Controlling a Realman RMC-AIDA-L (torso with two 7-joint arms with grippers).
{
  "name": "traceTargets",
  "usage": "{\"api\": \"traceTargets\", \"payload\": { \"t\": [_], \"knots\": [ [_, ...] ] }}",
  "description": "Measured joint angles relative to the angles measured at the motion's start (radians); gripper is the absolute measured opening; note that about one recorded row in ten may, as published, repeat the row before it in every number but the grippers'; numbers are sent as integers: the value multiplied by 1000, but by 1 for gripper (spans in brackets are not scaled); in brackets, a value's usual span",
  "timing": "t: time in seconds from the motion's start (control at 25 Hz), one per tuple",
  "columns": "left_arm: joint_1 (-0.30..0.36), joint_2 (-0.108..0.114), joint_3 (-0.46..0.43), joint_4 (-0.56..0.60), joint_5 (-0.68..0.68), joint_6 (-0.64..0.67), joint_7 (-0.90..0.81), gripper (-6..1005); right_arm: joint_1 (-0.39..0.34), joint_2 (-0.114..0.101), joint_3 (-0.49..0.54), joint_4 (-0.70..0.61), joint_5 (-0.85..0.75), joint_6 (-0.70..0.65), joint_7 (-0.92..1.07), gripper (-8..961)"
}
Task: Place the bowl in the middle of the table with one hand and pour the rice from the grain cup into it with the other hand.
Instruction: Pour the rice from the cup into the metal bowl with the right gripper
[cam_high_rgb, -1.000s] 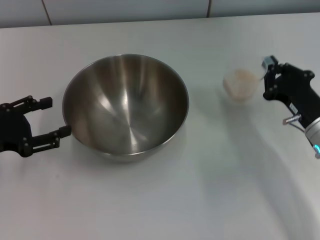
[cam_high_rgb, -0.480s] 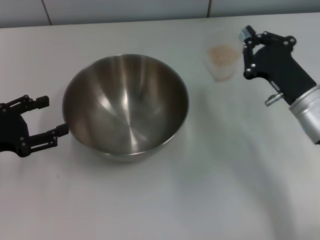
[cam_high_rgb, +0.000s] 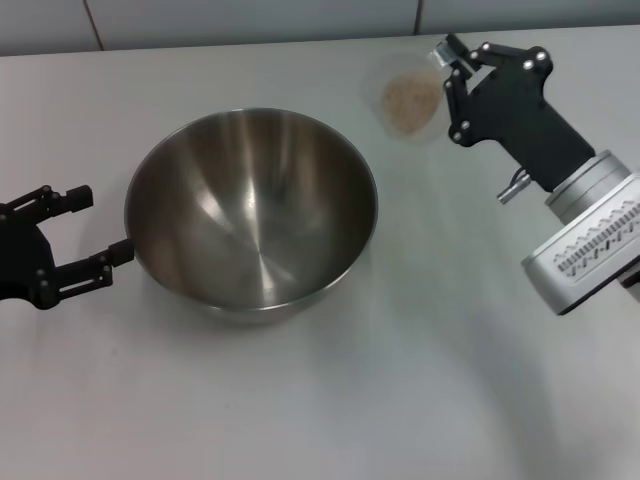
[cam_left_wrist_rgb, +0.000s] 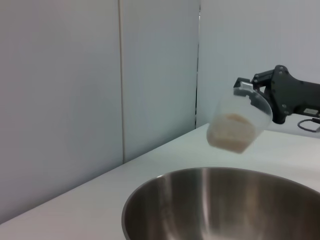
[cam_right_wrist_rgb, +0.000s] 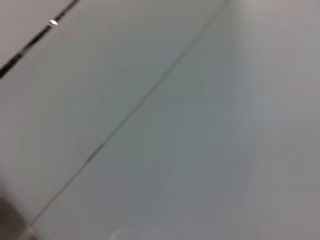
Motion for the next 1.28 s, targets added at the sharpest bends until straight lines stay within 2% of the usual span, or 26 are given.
{"api": "traceTargets", "payload": {
  "t": [0.6,0.96,1.28],
  "knots": [
    [-5,-6,-11,-20,-9,-6,1,814,15,2,-1,27,-74,0,-313,17],
    [-3,-7,-11,-62,-51,18,37,814,36,0,-1,22,-115,0,-356,17],
    [-2,-6,-6,-64,-49,28,37,815,48,2,-1,30,-131,8,-473,18]
  ]
}}
